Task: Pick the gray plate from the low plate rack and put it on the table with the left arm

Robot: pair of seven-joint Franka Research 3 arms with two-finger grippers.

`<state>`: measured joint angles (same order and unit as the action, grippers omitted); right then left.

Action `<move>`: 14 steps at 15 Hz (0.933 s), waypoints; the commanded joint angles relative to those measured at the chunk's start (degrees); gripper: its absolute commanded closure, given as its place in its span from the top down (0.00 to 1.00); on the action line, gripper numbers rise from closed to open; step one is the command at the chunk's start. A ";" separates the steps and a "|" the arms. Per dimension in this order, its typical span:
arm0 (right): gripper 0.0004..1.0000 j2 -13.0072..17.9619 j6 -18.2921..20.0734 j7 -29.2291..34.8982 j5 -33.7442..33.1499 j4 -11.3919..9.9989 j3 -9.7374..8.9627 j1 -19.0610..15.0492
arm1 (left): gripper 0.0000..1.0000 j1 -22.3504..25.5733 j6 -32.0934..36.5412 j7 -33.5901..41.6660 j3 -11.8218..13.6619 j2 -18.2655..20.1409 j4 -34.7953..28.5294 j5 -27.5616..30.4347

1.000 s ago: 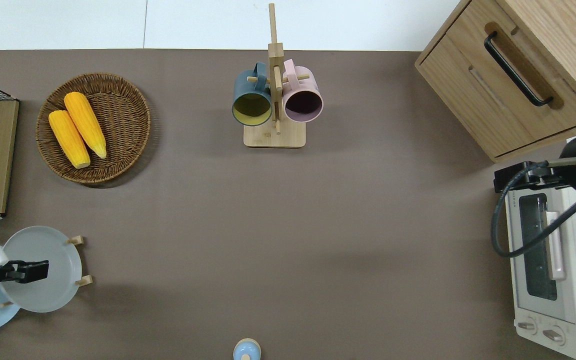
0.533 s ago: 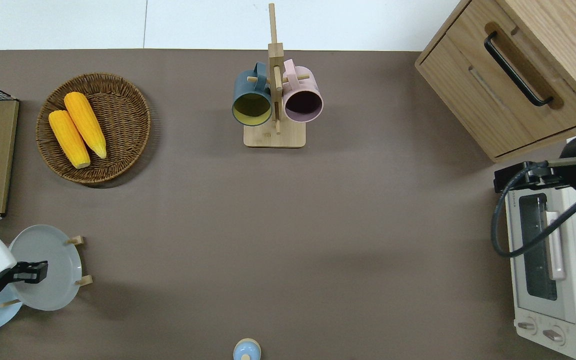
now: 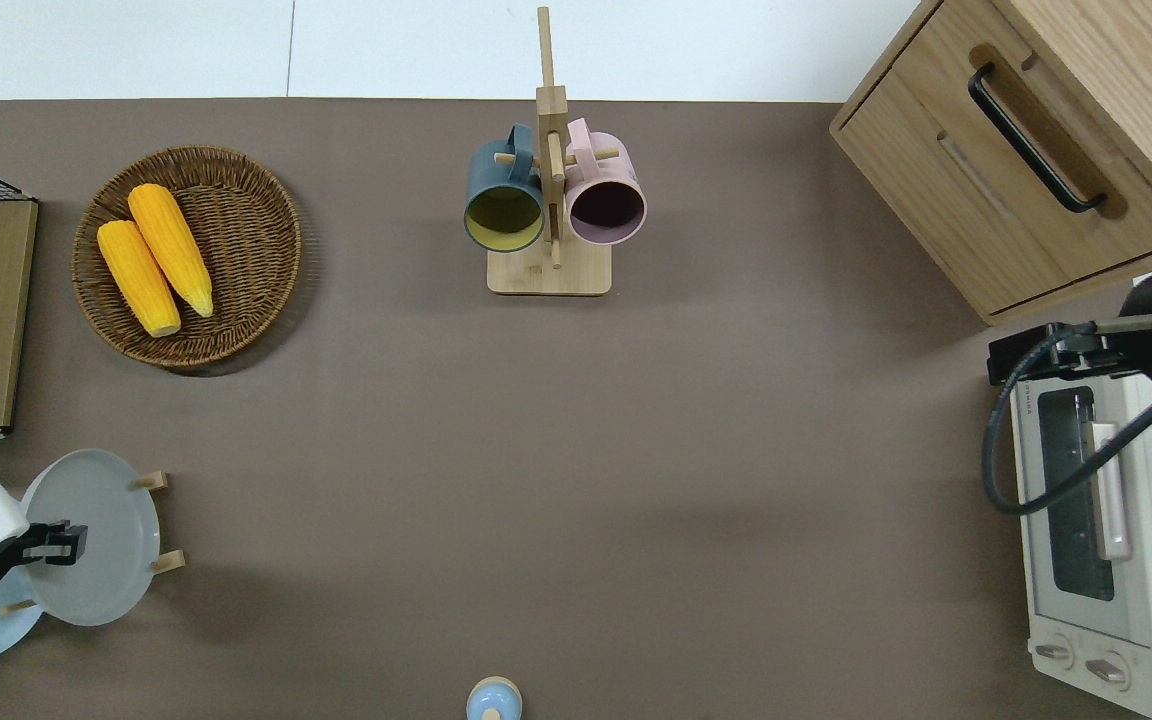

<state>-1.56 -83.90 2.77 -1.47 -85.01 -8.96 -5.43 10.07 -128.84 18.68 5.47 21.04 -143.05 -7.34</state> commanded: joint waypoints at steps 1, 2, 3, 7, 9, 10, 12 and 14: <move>0.98 -0.02 0.14 0.22 0.15 0.37 0.34 0.42 | 0.00 0.04 2.97 0.04 -0.29 1.20 1.18 -0.48; 0.98 -0.02 0.05 0.22 0.15 0.37 0.34 0.42 | 0.00 -0.05 4.72 -0.04 -0.55 1.29 2.41 -0.48; 0.98 -0.02 0.05 0.22 0.15 0.37 0.34 0.42 | 0.00 -0.13 6.65 -0.13 -0.81 1.20 3.90 -0.48; 0.98 -0.02 0.05 0.22 0.15 0.37 0.34 0.42 | 0.00 -1.01 14.74 -3.11 -2.30 1.82 9.44 -0.48; 0.98 -0.02 0.05 0.22 0.15 0.37 0.34 0.42 | 0.00 -0.67 19.48 -5.13 -5.02 2.87 12.17 -0.57; 0.98 -0.02 0.05 0.22 0.15 0.37 0.34 0.42 | 0.00 -0.75 21.50 -6.36 -5.73 3.48 13.23 -0.57; 0.98 -0.02 0.05 0.22 0.15 0.37 0.34 0.42 | 0.00 -1.01 25.90 -9.43 -7.75 4.54 15.68 -0.57; 0.98 -0.02 0.05 0.22 0.15 0.37 0.34 0.42 | 0.00 -1.01 30.90 -11.90 -10.38 4.63 19.11 -0.48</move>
<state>-1.56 -83.90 2.77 -1.47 -85.01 -8.96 -5.43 9.67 -104.81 10.95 -2.17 24.81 -128.32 -7.29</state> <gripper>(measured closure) 0.013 0.921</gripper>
